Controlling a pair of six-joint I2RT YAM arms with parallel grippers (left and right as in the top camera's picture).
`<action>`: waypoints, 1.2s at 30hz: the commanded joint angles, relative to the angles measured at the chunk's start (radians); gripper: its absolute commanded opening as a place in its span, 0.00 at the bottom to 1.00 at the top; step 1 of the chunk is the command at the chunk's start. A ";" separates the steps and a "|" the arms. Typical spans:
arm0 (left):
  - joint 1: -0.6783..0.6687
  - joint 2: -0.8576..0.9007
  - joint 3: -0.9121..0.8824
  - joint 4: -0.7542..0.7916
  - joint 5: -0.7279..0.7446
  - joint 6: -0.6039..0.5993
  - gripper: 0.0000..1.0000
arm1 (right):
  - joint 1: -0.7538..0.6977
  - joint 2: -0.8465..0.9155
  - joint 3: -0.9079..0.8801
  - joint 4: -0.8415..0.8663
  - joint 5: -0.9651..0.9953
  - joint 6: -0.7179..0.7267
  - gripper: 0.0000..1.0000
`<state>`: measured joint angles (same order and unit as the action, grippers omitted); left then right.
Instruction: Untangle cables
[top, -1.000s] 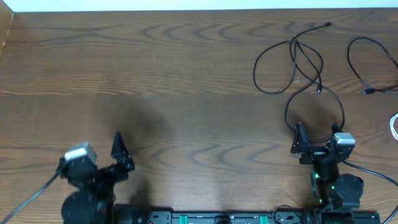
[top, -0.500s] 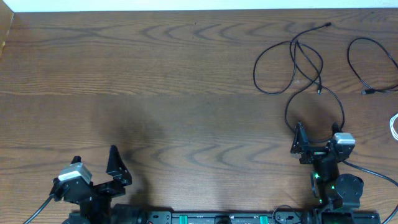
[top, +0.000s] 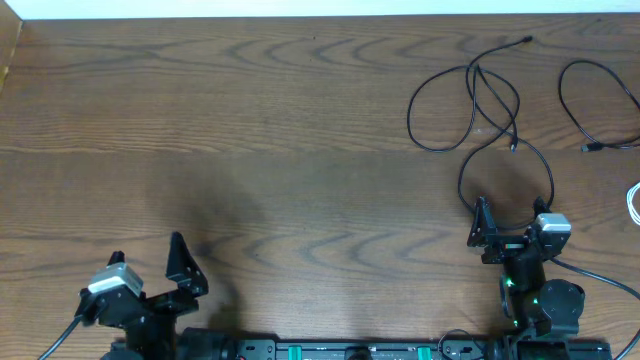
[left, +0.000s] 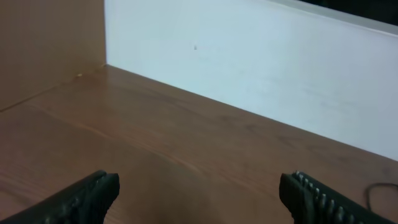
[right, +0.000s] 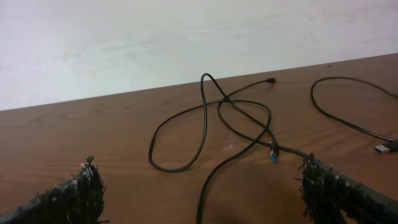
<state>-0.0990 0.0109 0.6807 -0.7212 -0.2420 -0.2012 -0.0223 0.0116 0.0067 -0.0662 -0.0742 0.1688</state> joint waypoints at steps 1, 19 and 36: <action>0.004 -0.006 -0.060 0.038 -0.039 0.017 0.90 | -0.003 -0.006 -0.001 -0.004 0.004 0.002 0.99; 0.004 -0.006 -0.422 0.440 0.093 0.002 0.90 | -0.003 -0.006 -0.001 -0.004 0.004 0.002 0.99; 0.004 -0.006 -0.649 0.663 0.183 0.002 0.90 | -0.003 -0.006 -0.001 -0.004 0.005 0.002 0.99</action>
<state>-0.0990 0.0105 0.0528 -0.0692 -0.0937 -0.2054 -0.0223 0.0120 0.0067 -0.0662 -0.0738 0.1688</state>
